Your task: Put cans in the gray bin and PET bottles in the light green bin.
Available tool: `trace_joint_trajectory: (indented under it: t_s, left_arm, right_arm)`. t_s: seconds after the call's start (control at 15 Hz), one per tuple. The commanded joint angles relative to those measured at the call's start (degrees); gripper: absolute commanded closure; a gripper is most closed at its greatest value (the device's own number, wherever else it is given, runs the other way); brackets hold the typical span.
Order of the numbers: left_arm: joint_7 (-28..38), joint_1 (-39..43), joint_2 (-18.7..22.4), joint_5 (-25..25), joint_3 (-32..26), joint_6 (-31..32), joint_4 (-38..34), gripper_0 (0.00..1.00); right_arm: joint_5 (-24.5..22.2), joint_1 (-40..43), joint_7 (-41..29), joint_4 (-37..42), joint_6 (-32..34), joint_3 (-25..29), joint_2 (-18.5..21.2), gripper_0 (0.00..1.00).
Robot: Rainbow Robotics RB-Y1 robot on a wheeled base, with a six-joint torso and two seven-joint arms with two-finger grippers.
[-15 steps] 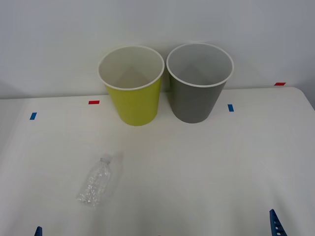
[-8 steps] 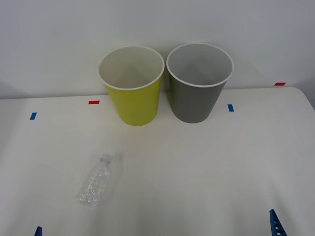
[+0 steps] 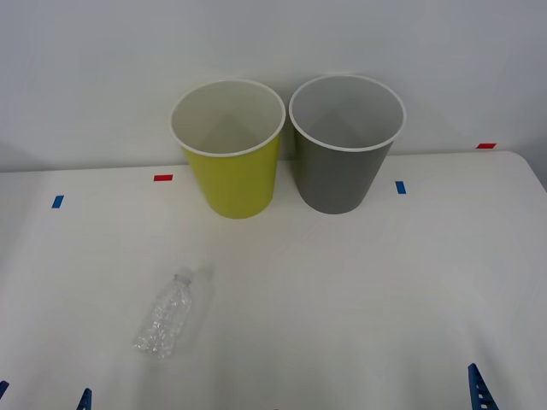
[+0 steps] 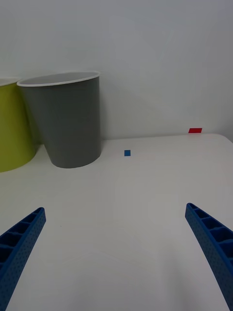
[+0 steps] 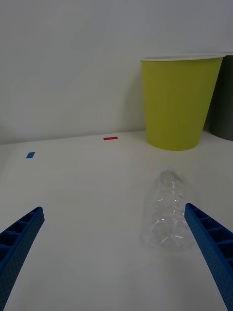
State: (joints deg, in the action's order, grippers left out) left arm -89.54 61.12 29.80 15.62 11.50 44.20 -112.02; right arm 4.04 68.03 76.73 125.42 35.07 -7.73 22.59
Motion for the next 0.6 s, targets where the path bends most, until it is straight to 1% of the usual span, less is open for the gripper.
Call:
trace_joint_trajectory:
  t_s: [0.07, 0.27, 0.47, 0.6]
  left_arm:
    - [-0.1, -0.8, 2.3, 0.1, -2.4, -10.5, -6.0, 0.00]
    - [0.2, -4.1, 3.8, 0.3, -3.7, -19.9, -10.2, 0.00]
    - [0.8, -10.1, 8.2, 2.0, -4.2, -28.8, -11.1, 0.00]
    - [0.9, -13.2, 9.6, 2.3, -4.9, -35.0, -11.8, 0.00]
  right_arm:
    - [0.0, 0.0, 0.0, 0.0, 0.0, 0.0, 0.0, 0.00]
    - [0.0, 0.0, 0.0, 0.0, 0.0, 0.0, 0.0, 0.00]
    - [0.0, 0.0, 0.0, 0.0, 0.0, 0.0, 0.0, 0.00]
    - [0.0, 0.0, 0.0, 0.0, 0.0, 0.0, 0.0, 0.00]
